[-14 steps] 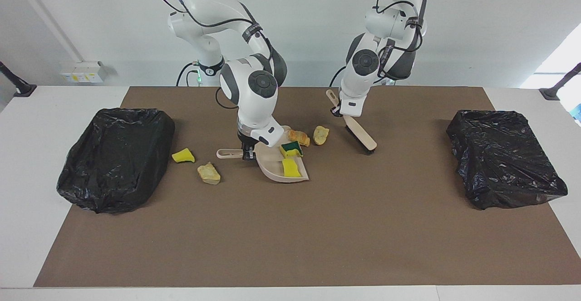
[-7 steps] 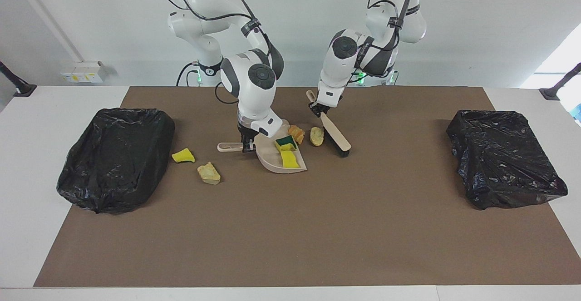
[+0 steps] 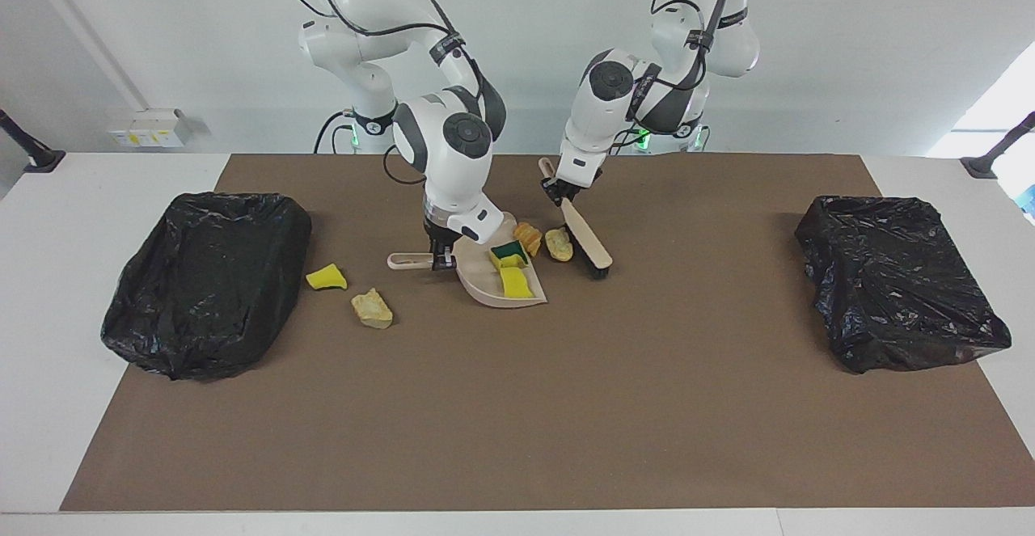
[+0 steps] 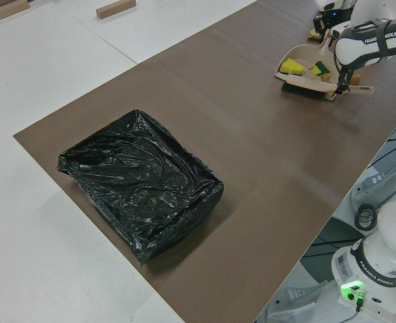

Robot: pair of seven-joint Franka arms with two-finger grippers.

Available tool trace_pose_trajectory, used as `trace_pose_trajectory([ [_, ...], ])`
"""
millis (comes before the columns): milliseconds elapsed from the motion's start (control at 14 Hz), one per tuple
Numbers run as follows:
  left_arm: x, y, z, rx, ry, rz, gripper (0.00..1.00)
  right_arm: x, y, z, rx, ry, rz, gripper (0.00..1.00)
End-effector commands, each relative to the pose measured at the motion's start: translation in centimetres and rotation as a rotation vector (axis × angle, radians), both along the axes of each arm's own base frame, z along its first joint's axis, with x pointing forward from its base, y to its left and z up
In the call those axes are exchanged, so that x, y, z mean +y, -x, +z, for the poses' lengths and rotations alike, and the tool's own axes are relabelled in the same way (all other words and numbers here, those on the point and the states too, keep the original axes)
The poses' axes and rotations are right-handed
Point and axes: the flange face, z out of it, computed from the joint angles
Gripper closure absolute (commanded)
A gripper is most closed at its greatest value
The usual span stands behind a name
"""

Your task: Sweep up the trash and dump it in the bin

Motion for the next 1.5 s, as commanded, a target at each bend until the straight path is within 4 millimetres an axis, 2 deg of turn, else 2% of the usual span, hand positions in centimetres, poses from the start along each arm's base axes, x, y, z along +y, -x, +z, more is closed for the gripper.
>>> trace_pose_trajectory([
  [0,-1.6,-1.2,0.5,-0.045,0.053,0.001,1.00,0.3,0.0,-0.4,0.014,-0.099,-0.088,1.00],
  [214,-0.6,-1.1,0.5,-0.007,0.014,-0.058,1.00,-0.2,-0.5,-0.2,0.016,-0.109,-0.098,1.00],
  [286,-0.1,-1.1,1.1,0.016,-0.003,-0.075,1.00,-0.2,-0.6,-0.1,0.015,-0.110,-0.097,1.00],
  [429,1.5,-2.6,2.3,0.026,-0.116,-0.136,1.00,-0.9,-1.2,0.7,0.011,-0.112,-0.096,1.00],
  [500,2.2,-3.4,3.4,0.034,-0.171,-0.162,1.00,-1.0,-1.3,1.3,0.007,-0.113,-0.098,1.00],
  [643,3.6,-5.5,7.4,0.029,-0.227,-0.182,1.00,-1.7,-1.7,2.4,0.007,-0.111,-0.106,1.00],
  [786,6.7,-6.7,11.2,0.007,-0.231,-0.184,1.00,-2.6,-1.9,3.4,0.001,-0.113,-0.123,1.00],
  [857,8.9,-7.1,12.9,-0.001,-0.227,-0.205,1.00,-3.1,-2.0,3.9,0.004,-0.119,-0.133,1.00],
  [929,10.4,-6.7,13.7,0.024,-0.239,-0.254,1.00,-3.8,-2.4,5.0,-0.002,-0.126,-0.132,1.00],
  [1071,12.0,-4.7,12.5,0.080,-0.267,-0.317,1.00,-5.9,-3.8,7.4,0.000,-0.127,-0.138,1.00],
  [1214,12.5,-3.8,11.3,0.011,-0.237,-0.385,1.00,-9.2,-5.3,9.6,0.008,-0.128,-0.125,1.00],
  [1429,12.6,-1.8,8.1,0.029,-0.235,-0.437,1.00,-17.2,-7.1,11.3,0.020,-0.131,-0.154,1.00],
])
